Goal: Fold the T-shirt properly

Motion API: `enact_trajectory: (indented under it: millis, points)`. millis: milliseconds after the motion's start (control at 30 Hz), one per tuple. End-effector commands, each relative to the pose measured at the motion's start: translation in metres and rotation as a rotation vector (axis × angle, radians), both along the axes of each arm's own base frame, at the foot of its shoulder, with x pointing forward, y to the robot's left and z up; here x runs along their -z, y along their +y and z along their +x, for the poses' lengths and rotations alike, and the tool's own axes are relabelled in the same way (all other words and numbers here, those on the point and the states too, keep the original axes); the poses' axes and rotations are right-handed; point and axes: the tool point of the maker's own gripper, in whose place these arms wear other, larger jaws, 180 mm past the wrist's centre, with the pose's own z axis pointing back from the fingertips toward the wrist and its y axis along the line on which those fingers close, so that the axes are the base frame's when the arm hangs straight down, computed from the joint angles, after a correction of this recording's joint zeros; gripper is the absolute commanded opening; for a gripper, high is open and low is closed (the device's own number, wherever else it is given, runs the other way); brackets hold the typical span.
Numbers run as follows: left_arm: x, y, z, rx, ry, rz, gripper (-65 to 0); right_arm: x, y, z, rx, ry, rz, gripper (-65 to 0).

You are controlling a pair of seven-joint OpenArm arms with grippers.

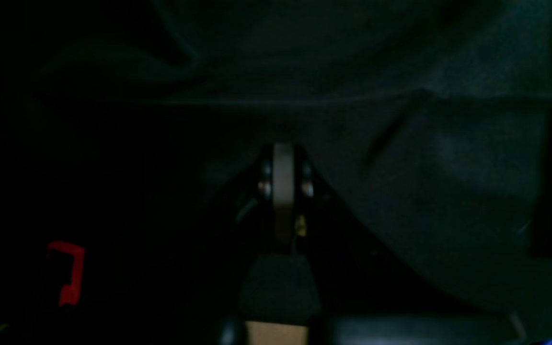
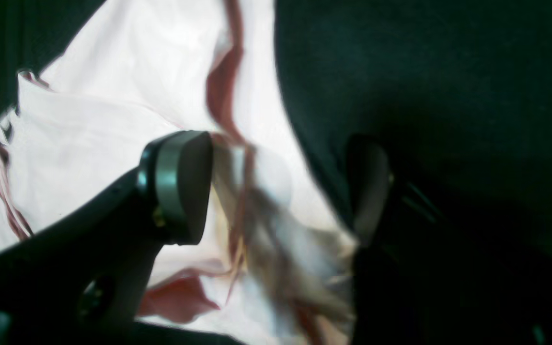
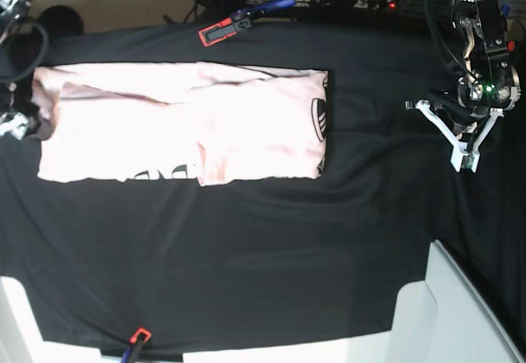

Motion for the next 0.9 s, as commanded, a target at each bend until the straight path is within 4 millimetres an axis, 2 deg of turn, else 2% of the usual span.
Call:
enact_trajectory:
  millis: [0, 100, 233, 300, 367, 467, 500, 567, 667, 867]
  points:
    - [-0.003, 0.006, 0.004, -0.003, -0.015, 0.010, -65.0, 0.007, 0.014, -0.011, -0.076, 0.073, -0.001, -23.5]
    - [0.009, 0.009, -0.003, -0.021, 0.021, -0.003, -65.0, 0.003, 0.029, -0.009, -0.122, 0.067, -0.014, -23.6]
    - [0.015, 0.010, -0.003, -0.023, -0.001, -0.011, -65.0, 0.009, 0.046, -0.015, -0.132, 0.078, 0.013, -23.8]
    - [0.018, 0.011, -0.004, -0.026, 0.001, -0.014, -65.0, 0.010, 0.048, -0.015, -0.132, 0.078, 0.016, -26.6]
    - [0.019, 0.011, -0.005, -0.030, 0.004, -0.015, -65.0, 0.009, 0.045, -0.015, -0.132, 0.079, 0.012, -37.3]
    - [0.018, 0.012, -0.006, -0.029, 0.006, -0.012, -65.0, 0.009, 0.043, -0.016, -0.133, 0.082, 0.006, -62.0]
    - [0.018, 0.012, -0.006, -0.029, 0.006, -0.012, -65.0, 0.008, 0.042, -0.016, -0.132, 0.082, 0.004, -65.0]
    - [0.018, 0.013, -0.006, -0.029, 0.006, -0.010, -65.0, 0.006, 0.036, -0.014, -0.133, 0.078, -0.010, -63.0]
    - [0.018, 0.012, -0.006, -0.029, 0.006, -0.012, -65.0, -0.001, 0.024, -0.011, -0.133, 0.069, -0.041, -64.9]
    - [0.019, 0.013, -0.006, -0.028, 0.008, -0.006, -65.0, -0.047, 0.003, 0.008, -0.185, -0.050, -0.206, -64.9]
